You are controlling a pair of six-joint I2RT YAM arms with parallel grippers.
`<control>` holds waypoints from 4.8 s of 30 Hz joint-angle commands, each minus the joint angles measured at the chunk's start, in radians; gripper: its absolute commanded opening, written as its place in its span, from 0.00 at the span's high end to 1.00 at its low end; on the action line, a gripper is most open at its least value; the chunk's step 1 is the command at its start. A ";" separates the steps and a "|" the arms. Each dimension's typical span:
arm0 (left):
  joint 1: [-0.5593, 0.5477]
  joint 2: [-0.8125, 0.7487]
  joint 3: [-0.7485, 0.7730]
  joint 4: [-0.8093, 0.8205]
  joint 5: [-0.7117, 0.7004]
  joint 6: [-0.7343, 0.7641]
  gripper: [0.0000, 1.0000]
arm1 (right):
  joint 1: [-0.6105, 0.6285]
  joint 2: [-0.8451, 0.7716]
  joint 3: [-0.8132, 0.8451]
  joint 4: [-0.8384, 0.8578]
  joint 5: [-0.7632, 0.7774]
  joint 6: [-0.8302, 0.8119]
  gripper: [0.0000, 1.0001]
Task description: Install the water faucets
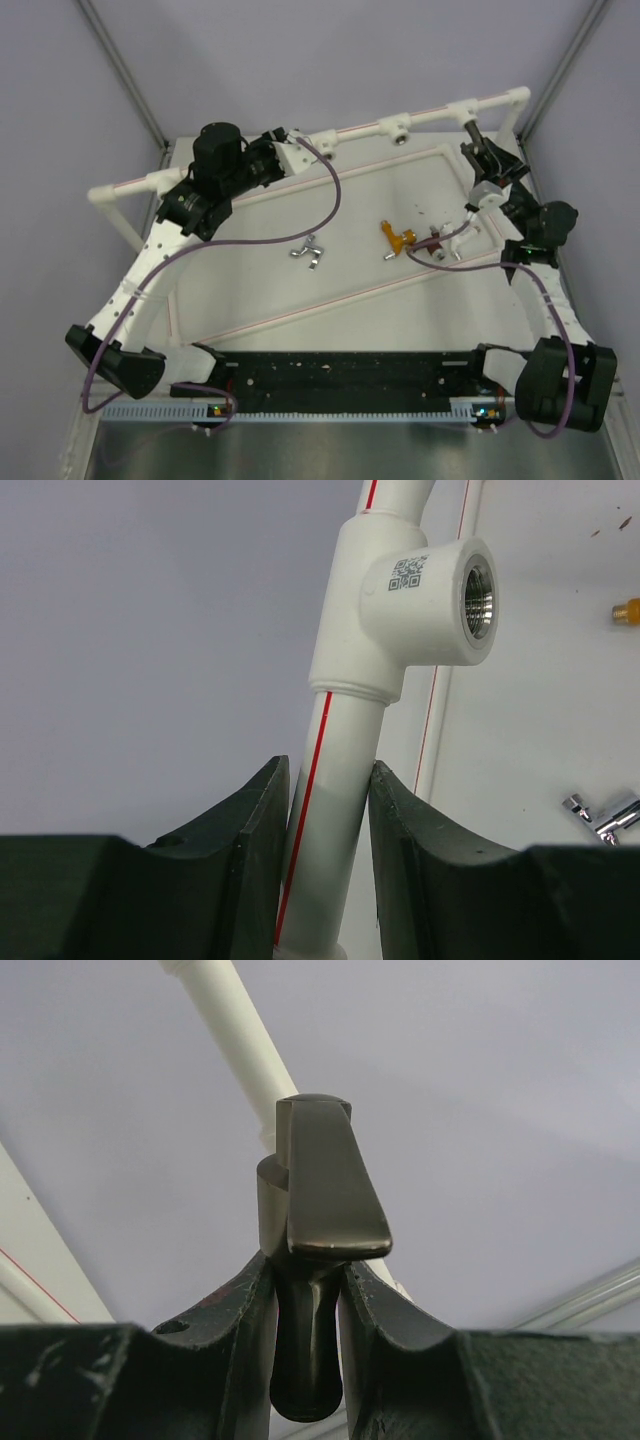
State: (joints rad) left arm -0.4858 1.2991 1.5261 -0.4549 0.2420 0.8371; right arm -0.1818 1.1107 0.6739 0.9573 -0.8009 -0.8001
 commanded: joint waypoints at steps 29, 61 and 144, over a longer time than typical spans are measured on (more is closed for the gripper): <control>-0.019 -0.004 0.008 -0.053 0.092 -0.044 1.00 | 0.028 0.028 0.006 0.148 0.161 0.602 1.00; -0.030 -0.006 -0.001 -0.050 0.086 -0.039 1.00 | 0.201 0.024 -0.106 0.115 1.011 1.620 1.00; -0.033 -0.014 -0.007 -0.022 0.059 -0.041 1.00 | 0.289 -0.505 0.087 -0.837 0.847 0.863 0.01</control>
State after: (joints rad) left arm -0.5007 1.2987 1.5269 -0.4450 0.2344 0.8398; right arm 0.1085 0.6025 0.6296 0.3481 0.1398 0.6106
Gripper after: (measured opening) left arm 0.383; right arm 0.989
